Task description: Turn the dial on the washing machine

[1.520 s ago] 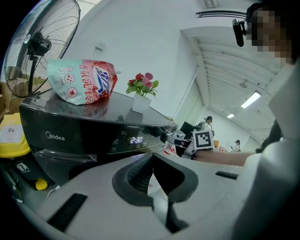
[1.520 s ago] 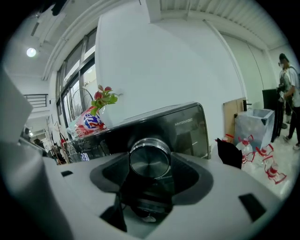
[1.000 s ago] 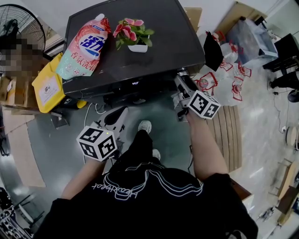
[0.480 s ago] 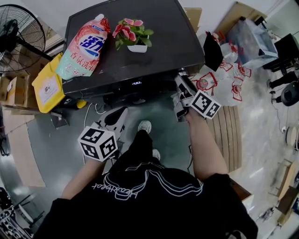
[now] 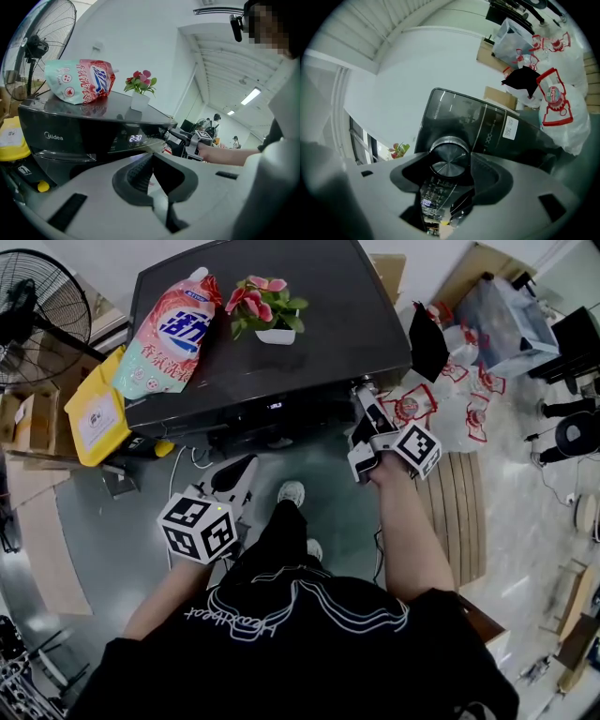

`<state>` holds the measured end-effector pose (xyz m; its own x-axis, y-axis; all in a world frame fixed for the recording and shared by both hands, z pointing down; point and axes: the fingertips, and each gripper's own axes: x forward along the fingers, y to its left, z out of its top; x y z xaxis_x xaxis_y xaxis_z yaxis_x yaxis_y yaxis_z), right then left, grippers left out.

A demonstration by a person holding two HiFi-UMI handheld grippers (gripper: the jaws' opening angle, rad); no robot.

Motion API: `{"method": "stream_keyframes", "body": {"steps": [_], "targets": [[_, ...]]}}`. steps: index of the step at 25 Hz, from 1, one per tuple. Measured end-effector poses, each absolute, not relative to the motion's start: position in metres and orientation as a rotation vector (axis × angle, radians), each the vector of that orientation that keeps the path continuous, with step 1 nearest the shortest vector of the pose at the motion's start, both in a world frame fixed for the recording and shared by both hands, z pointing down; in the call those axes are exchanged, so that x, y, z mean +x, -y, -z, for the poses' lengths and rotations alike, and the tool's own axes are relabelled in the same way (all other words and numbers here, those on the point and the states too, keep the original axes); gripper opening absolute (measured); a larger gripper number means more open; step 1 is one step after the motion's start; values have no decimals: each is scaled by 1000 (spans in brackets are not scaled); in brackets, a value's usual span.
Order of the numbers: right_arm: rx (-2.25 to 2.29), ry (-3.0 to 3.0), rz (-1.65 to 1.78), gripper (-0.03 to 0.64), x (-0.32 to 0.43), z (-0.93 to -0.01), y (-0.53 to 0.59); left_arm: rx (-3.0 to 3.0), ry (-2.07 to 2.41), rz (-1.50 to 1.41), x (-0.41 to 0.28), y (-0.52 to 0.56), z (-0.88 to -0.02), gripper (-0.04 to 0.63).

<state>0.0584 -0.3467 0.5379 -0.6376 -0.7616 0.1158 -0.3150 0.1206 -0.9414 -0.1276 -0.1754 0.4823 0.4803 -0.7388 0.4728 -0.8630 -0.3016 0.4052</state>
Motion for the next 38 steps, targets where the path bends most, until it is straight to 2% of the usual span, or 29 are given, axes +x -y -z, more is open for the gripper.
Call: {"method": "stream_keyframes", "body": {"steps": [8, 16, 20, 25, 30, 34, 38], "targets": [[-1076, -2030, 1520, 282, 59, -538, 347, 2109, 1329, -256, -130, 176, -481, 5], [-1355, -2307, 1208, 287, 69, -517, 343, 2113, 1343, -213, -130, 171, -470, 5], [-1410, -2536, 969, 238, 71, -481, 323, 2131, 1354, -179, -127, 166, -456, 5], [-1270, -2821, 658, 156, 55, -421, 273, 2177, 1366, -116, -119, 155, -424, 5], [-1127, -3001, 420, 35, 46, -373, 212, 2233, 1361, -37, -104, 133, -385, 5], [-1035, -3082, 373, 5, 41, -345, 170, 2320, 1325, -2, -87, 111, -347, 5], [-932, -3136, 318, 5, 37, -317, 135, 2422, 1277, -4, -69, 86, -308, 5]]}}
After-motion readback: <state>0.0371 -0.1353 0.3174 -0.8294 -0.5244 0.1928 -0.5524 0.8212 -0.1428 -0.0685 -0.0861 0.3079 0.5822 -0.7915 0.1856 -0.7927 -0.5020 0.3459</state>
